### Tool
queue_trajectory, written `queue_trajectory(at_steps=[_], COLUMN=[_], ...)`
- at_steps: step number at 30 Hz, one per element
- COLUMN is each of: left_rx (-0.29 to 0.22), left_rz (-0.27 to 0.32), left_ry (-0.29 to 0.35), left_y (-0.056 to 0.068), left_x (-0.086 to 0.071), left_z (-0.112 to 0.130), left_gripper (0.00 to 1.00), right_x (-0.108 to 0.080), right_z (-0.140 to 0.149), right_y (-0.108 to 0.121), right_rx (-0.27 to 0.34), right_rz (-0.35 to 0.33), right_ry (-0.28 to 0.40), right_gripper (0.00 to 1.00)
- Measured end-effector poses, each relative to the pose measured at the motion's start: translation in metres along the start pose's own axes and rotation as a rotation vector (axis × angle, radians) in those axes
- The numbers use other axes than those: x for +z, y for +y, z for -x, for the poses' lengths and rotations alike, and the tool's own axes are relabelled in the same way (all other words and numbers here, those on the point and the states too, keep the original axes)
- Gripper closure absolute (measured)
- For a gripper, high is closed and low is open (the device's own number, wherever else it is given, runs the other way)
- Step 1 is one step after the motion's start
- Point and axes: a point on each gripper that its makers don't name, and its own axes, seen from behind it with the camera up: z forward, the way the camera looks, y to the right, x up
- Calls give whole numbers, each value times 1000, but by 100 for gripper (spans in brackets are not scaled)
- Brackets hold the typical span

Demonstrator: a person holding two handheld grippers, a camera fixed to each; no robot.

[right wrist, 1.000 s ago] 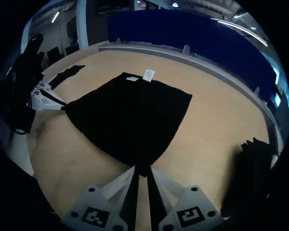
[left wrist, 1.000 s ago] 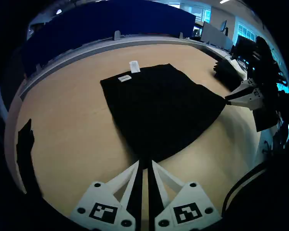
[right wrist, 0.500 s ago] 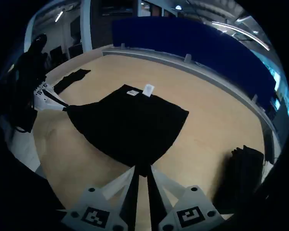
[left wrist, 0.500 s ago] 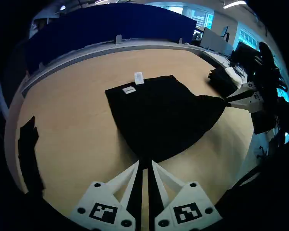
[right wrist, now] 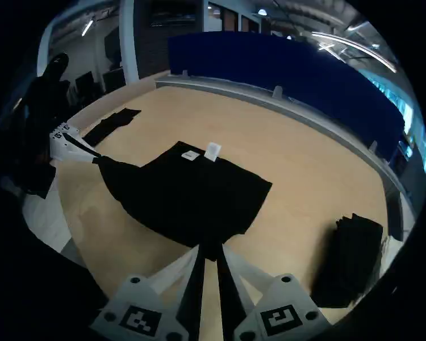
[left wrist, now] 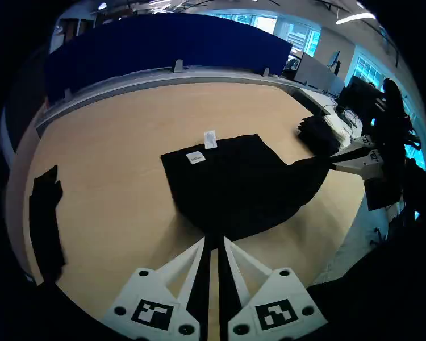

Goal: Fold towel

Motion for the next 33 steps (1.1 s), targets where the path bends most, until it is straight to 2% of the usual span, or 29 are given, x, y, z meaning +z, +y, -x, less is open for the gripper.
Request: queue_trajectory(at_steps=[6, 12, 18, 23, 33], left_rx=[-12, -27, -37, -43, -45], left_rz=[8, 6, -8, -22, -54], left_ry=[2, 6, 21, 42, 95], left_y=[4, 3, -4, -12, -32], left_x=[-10, -9, -5, 4, 39], left_z=[1, 0, -10, -25, -61], left_gripper=[92, 92, 92, 92, 92], right_x=[-10, -10, -7, 3, 36], right_z=[-2, -2, -7, -16, -31], right_y=[-2, -2, 3, 14, 43], right_rx=[8, 1, -9, -18, -28], right_rz=[-6, -7, -2, 10, 40], right_ry=[3, -2, -4, -6, -19], right_gripper=[86, 86, 86, 86, 86])
